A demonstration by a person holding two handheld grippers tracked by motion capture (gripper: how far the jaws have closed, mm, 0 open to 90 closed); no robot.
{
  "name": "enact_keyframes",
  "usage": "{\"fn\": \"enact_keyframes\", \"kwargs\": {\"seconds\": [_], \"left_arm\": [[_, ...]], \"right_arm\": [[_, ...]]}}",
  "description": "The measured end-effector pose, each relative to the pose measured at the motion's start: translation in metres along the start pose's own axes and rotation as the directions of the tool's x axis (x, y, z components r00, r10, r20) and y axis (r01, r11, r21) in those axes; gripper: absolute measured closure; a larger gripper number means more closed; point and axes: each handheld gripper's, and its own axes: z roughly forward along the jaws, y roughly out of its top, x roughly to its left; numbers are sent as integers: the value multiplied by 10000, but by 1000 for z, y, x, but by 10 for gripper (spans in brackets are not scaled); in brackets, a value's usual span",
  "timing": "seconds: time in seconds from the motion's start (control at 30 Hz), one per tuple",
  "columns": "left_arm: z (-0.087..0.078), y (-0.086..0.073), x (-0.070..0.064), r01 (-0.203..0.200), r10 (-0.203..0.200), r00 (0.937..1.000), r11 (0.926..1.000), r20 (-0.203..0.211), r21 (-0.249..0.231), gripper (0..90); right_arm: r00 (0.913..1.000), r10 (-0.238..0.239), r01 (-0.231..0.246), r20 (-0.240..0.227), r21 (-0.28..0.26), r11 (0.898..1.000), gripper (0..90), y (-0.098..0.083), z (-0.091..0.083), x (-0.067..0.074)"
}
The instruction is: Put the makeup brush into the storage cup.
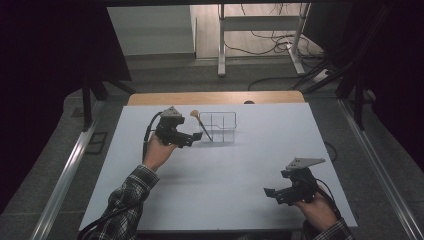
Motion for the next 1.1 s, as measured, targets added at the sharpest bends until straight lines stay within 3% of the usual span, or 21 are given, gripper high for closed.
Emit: {"fn": "enact_keyframes", "kwargs": {"seconds": [0.73, 1.1], "left_arm": [[-11, -19, -14, -15, 13, 9997, 10000, 234, 77, 6], [-16, -26, -19, -244, 241, 9992, 9997, 325, 98, 6]], "right_arm": [[10000, 5, -5, 97, 14, 10000, 23, 0, 0, 0], [9998, 28, -28, 181, -40, 10000, 22, 0, -1, 1]]}}
